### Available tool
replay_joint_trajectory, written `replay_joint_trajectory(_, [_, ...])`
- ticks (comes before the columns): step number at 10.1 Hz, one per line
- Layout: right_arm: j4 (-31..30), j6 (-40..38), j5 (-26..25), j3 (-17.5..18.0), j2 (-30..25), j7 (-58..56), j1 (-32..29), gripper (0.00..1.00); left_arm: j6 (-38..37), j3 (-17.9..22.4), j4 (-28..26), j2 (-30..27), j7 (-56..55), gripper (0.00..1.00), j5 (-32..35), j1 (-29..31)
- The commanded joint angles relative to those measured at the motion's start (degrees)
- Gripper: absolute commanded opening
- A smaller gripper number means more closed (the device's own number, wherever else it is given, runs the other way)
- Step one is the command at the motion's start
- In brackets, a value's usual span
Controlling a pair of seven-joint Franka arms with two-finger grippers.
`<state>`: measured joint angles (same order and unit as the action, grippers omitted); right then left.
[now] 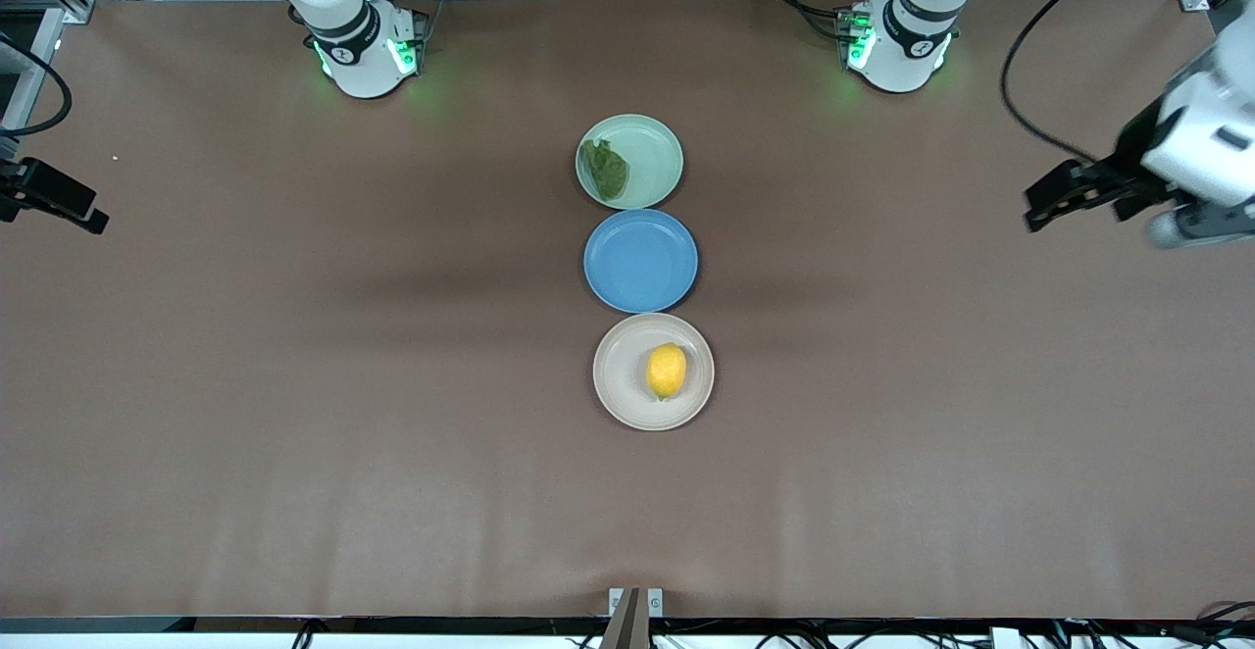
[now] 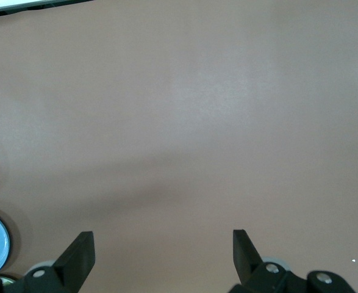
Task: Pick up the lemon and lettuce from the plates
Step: 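Reach the left gripper down toward the lemon on the cream plate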
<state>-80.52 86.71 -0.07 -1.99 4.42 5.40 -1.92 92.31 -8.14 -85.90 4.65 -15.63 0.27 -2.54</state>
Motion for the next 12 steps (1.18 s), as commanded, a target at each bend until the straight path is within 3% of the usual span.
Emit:
replay_joint_trajectory(1, [0.0, -0.5, 1.0, -0.1, 0.0, -0.7, -0.8, 1.0, 5.2, -1.5, 0.4, 4.2, -2.9, 1.0, -1.2, -3.8])
replay_joint_trajectory(3, [-1.6, 0.1, 1.4, 0.1, -0.3, -0.5, -0.5, 1.0, 10.9, -1.6, 0.6, 8.9, -11.7, 1.0, -1.9, -7.7])
replay_joint_trajectory(6, [-3.1, 0.4, 1.4, 2.2, -0.4, 1.4, -0.1, 1.0, 25.5, -1.5, 0.6, 18.2, -15.9, 1.0, -1.4, -13.4])
replay_joint_trajectory(9, [-6.6, 4.2, 1.4, 7.3, -0.4, 11.3, -0.2, 1.0, 39.6, -1.0, 0.6, 26.6, -19.4, 1.0, -0.4, -19.8])
replay_joint_trajectory(12, [-11.6, 9.8, 1.4, 14.4, -0.3, 24.5, -0.2, 1.0, 48.6, -0.7, 0.7, 34.2, -28.9, 1.0, 6.3, -23.5])
